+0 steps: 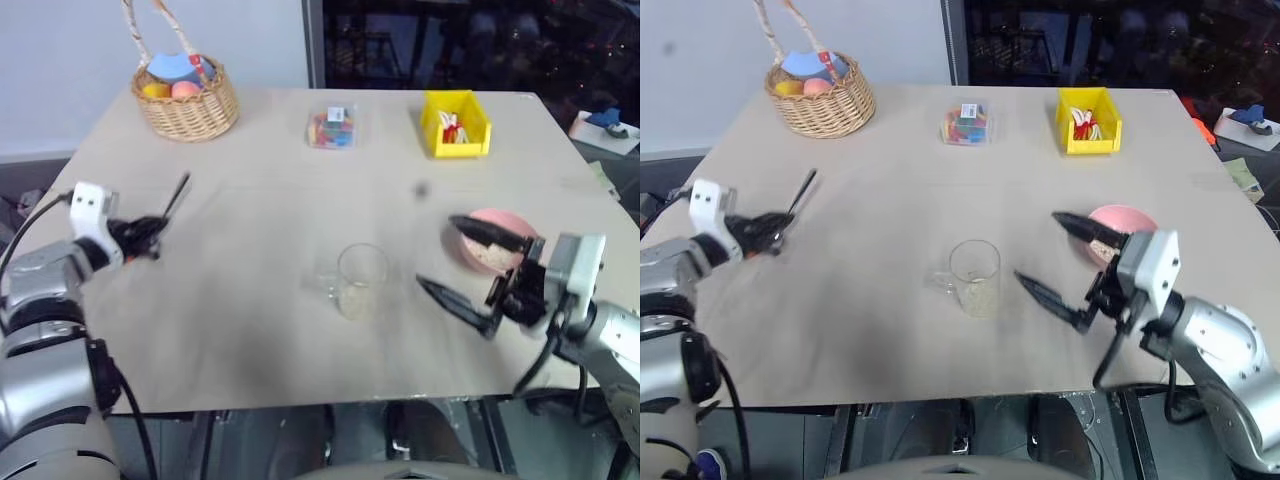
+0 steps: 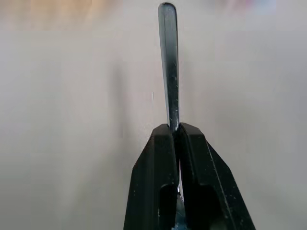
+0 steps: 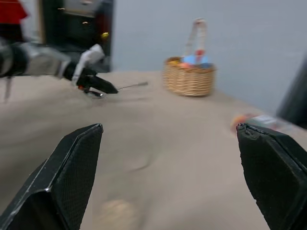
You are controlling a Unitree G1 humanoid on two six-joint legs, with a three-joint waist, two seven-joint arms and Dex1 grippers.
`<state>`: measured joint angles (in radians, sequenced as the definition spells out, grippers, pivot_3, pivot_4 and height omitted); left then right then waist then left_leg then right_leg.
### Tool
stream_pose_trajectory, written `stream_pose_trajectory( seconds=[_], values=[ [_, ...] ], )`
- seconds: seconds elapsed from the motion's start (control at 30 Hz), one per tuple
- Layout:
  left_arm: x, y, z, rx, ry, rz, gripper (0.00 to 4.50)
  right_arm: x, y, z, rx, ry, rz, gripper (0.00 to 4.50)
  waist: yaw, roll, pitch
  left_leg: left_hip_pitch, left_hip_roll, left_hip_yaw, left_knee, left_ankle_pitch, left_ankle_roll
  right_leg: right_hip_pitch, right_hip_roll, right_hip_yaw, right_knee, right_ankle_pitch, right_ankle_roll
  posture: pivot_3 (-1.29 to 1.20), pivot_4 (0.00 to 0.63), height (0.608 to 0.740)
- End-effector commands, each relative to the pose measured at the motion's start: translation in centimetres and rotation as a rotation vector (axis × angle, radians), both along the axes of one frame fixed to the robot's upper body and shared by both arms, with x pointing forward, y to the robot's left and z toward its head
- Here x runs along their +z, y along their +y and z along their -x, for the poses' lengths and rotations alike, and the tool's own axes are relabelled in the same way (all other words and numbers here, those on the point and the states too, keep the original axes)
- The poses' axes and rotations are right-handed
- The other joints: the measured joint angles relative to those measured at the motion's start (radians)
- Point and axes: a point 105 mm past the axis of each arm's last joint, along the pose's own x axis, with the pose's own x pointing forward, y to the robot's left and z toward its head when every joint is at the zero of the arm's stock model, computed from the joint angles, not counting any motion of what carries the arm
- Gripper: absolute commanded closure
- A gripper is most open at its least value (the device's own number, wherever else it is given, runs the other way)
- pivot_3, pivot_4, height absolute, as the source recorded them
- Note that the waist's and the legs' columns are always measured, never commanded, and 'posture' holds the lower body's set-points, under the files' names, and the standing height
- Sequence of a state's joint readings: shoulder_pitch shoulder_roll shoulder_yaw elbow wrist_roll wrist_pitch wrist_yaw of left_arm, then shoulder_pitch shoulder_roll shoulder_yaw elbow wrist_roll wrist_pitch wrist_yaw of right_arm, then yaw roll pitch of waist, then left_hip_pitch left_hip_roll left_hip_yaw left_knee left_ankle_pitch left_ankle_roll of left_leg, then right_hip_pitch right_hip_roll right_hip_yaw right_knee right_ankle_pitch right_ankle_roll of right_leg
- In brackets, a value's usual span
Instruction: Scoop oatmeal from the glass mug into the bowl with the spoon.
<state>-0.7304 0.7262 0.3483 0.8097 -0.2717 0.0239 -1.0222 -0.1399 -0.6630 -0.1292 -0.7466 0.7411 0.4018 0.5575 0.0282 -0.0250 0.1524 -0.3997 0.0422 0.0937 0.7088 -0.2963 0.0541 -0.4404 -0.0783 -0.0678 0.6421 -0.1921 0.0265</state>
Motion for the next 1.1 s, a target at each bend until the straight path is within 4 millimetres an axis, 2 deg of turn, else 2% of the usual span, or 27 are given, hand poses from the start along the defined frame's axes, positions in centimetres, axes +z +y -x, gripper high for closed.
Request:
stream_pose_trajectory(
  seconds=[0.03, 0.07, 0.13, 0.17, 0.3, 0.4, 0.6, 0.7, 0.77, 0.83, 0.97, 1.1],
  values=[
    [6.9, -6.7, 0.8, -0.181, -0.300, -0.055, 4.42, 1.5, 0.5, -2.1, -0.055, 0.039, 0.073, 0.00, -0.006, 0.000, 0.000, 0.000, -0.001, 0.000, 0.000, 0.000, 0.000, 0.000, 0.000, 0.000, 0.000, 0.001, 0.001, 0.00, 0.150, 0.740],
    [7.5, -8.8, 1.1, -0.233, -0.352, -0.109, 4.42, 1.9, 0.5, -3.6, -0.118, 0.052, 0.107, 0.00, -0.014, -0.001, 0.000, 0.000, -0.002, 0.001, 0.001, 0.000, 0.001, 0.000, 0.000, 0.001, -0.001, 0.001, 0.001, 0.00, 0.150, 0.740],
    [7.9, -12.0, 1.8, -0.333, -0.414, -0.197, 4.42, 3.1, 1.2, -5.5, -0.096, 0.125, 0.057, 0.00, -0.025, 0.000, 0.000, 0.001, -0.004, 0.005, -0.001, -0.001, 0.002, 0.000, 0.001, 0.003, -0.002, 0.001, 0.002, 0.00, 0.150, 0.740],
    [7.9, -12.9, 2.0, -0.360, -0.429, -0.219, 4.42, 3.6, 1.7, -5.8, -0.062, 0.157, 0.030, 0.00, -0.032, -0.001, 0.001, 0.002, -0.004, 0.005, -0.002, -0.001, 0.002, 0.000, 0.001, 0.003, -0.002, 0.001, 0.002, 0.00, 0.150, 0.740],
    [6.7, -16.0, 2.8, -0.485, -0.509, -0.388, 4.42, 5.1, 3.4, -9.4, -0.114, 0.285, -0.125, 0.00, -0.042, 0.000, 0.001, 0.002, -0.002, 0.007, -0.006, 0.000, 0.000, -0.001, 0.006, 0.002, -0.001, 0.001, 0.001, 0.00, 0.150, 0.740],
    [6.6, -18.0, 3.2, -0.528, -0.561, -0.394, 4.42, 5.1, 5.0, -10.0, -0.085, 0.348, -0.181, 0.00, -0.040, 0.001, 0.001, 0.000, -0.001, 0.009, -0.006, 0.001, -0.002, -0.005, 0.006, 0.003, 0.000, 0.001, 0.001, 0.00, 0.150, 0.740],
    [6.5, -18.9, 3.6, -0.549, -0.597, -0.405, 4.42, 5.7, 6.7, -9.8, -0.025, 0.405, -0.246, 0.00, -0.039, 0.001, 0.001, -0.002, -0.002, 0.008, -0.006, 0.001, -0.001, -0.005, 0.005, 0.004, -0.001, 0.001, 0.001, 0.00, 0.150, 0.740],
    [6.6, -19.0, 3.8, -0.551, -0.601, -0.408, 4.50, 5.9, 7.0, -9.6, 0.001, 0.417, -0.259, 0.76, -0.039, 0.001, 0.001, -0.002, -0.001, 0.006, -0.006, 0.001, -0.001, -0.005, 0.006, 0.003, -0.001, 0.001, 0.002, 0.00, 0.150, 0.740],
    [6.7, -19.1, 3.8, -0.552, -0.606, -0.406, 4.50, 5.8, 7.1, -9.6, 0.002, 0.422, -0.250, 1.57, -0.039, 0.001, 0.001, -0.002, -0.001, 0.005, -0.006, 0.001, -0.001, -0.005, 0.006, 0.003, -0.001, 0.001, 0.002, 0.00, 0.150, 0.740],
    [6.7, -19.4, 3.8, -0.558, -0.608, -0.400, 4.50, 5.8, 7.0, -9.6, 0.003, 0.430, -0.253, 2.63, -0.040, 0.001, 0.001, -0.002, -0.001, 0.005, -0.006, 0.001, -0.001, -0.005, 0.006, 0.003, -0.001, 0.001, 0.002, 0.00, 0.150, 0.740],
    [6.6, -19.4, 3.9, -0.569, -0.604, -0.401, 4.50, 5.8, 6.8, -9.6, 0.002, 0.433, -0.259, 4.47, -0.041, 0.001, 0.001, -0.002, -0.001, 0.004, -0.006, 0.001, -0.001, -0.005, 0.006, 0.003, -0.001, 0.001, 0.002, 0.00, 0.150, 0.740],
    [6.3, -19.2, 4.1, -0.592, -0.583, -0.392, 4.50, 6.0, 6.5, -9.7, -0.004, 0.436, -0.271, 4.47, -0.041, 0.002, 0.002, -0.002, -0.001, 0.004, -0.006, 0.001, -0.001, -0.005, 0.006, 0.004, -0.001, 0.001, 0.002, 0.00, 0.150, 0.740]
  ],
)
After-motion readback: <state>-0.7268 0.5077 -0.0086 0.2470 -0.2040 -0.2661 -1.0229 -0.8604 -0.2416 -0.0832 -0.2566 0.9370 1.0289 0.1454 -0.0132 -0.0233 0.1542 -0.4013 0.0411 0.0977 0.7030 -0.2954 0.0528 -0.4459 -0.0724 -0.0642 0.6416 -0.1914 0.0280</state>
